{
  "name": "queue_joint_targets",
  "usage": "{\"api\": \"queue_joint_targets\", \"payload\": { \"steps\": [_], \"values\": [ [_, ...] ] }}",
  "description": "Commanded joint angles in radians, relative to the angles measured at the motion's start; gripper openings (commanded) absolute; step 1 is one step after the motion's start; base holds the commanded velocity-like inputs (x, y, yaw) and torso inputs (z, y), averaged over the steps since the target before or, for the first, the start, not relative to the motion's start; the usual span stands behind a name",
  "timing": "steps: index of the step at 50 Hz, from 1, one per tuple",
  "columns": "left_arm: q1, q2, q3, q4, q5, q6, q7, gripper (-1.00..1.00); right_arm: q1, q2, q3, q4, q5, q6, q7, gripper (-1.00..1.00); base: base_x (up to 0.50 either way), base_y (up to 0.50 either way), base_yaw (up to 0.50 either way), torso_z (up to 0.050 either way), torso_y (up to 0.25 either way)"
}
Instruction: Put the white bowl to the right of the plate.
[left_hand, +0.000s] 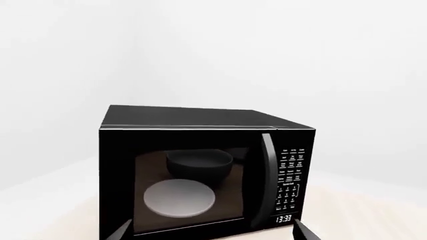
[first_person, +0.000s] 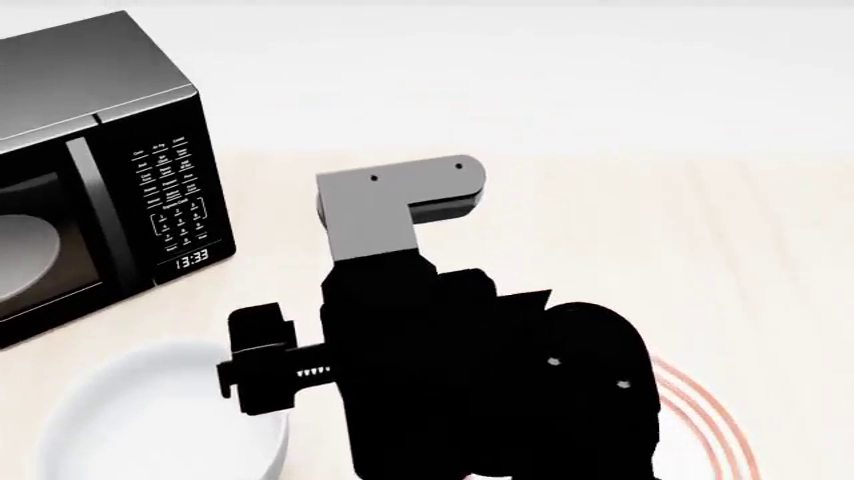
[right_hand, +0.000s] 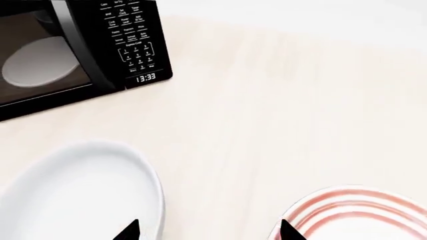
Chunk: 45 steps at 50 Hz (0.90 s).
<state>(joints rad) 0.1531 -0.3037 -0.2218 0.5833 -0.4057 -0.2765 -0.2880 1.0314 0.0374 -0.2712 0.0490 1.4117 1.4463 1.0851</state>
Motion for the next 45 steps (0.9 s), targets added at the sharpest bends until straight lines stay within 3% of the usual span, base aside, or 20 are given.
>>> {"api": "queue_joint_targets", "payload": {
  "steps": [1, 15, 18, 29, 34, 45],
  "values": [
    [-0.007, -0.006, -0.025, -0.009, -0.021, -0.004, -0.01, 1.0, 0.076, -0.013, -0.049, 0.213, 0.037, -0.05, -0.05, 1.0, 0.0, 0.0, 0.0, 0.0, 0.0],
    [-0.003, -0.009, -0.028, -0.009, -0.026, 0.003, -0.014, 1.0, 0.142, -0.025, -0.107, 0.458, 0.087, -0.168, -0.154, 1.0, 0.0, 0.0, 0.0, 0.0, 0.0],
    [-0.002, -0.01, -0.03, -0.01, -0.028, 0.005, -0.014, 1.0, 0.153, -0.032, -0.125, 0.53, 0.12, -0.174, -0.1, 1.0, 0.0, 0.0, 0.0, 0.0, 0.0],
    [0.014, -0.012, -0.042, 0.005, -0.037, 0.013, -0.017, 1.0, 0.229, -0.035, -0.313, 0.704, 0.211, -0.336, -0.198, 1.0, 0.0, 0.0, 0.0, 0.0, 0.0],
    [0.023, -0.014, -0.051, 0.014, -0.045, 0.017, -0.018, 1.0, 0.284, -0.037, -0.507, 0.808, 0.37, -0.453, -0.252, 1.0, 0.0, 0.0, 0.0, 0.0, 0.0],
    [0.04, -0.018, -0.076, 0.026, -0.051, 0.025, -0.03, 1.0, 0.445, -0.037, -1.158, 0.861, 0.877, -0.66, -0.372, 1.0, 0.0, 0.0, 0.0, 0.0, 0.0]
  ]
}}
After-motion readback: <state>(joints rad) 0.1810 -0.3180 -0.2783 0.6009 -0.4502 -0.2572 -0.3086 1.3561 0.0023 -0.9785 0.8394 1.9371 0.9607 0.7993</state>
